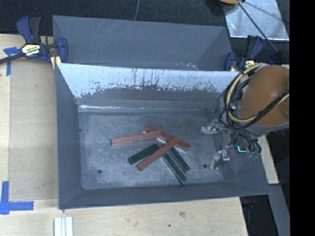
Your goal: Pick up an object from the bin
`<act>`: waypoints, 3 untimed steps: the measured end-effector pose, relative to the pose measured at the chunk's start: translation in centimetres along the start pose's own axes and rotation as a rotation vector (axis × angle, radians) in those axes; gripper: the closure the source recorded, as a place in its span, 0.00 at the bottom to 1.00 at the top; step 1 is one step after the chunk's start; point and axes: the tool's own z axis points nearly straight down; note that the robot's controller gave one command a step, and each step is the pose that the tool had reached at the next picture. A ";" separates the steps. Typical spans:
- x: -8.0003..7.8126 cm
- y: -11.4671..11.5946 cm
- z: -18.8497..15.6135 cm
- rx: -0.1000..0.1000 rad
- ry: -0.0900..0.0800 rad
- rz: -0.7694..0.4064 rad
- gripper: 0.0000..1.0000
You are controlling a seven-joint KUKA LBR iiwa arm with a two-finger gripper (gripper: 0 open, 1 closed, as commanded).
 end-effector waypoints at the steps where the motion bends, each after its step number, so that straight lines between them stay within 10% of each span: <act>1: -0.2 0.0 -0.4 0.001 -0.008 -0.002 0.00; 2: -1.3 1.7 1.0 0.004 -0.009 -0.088 0.00; 3: -2.6 8.9 4.8 0.006 -0.030 0.020 1.00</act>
Offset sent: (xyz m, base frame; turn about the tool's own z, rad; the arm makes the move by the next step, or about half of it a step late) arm 0.0299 0.0576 -0.0403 -0.2548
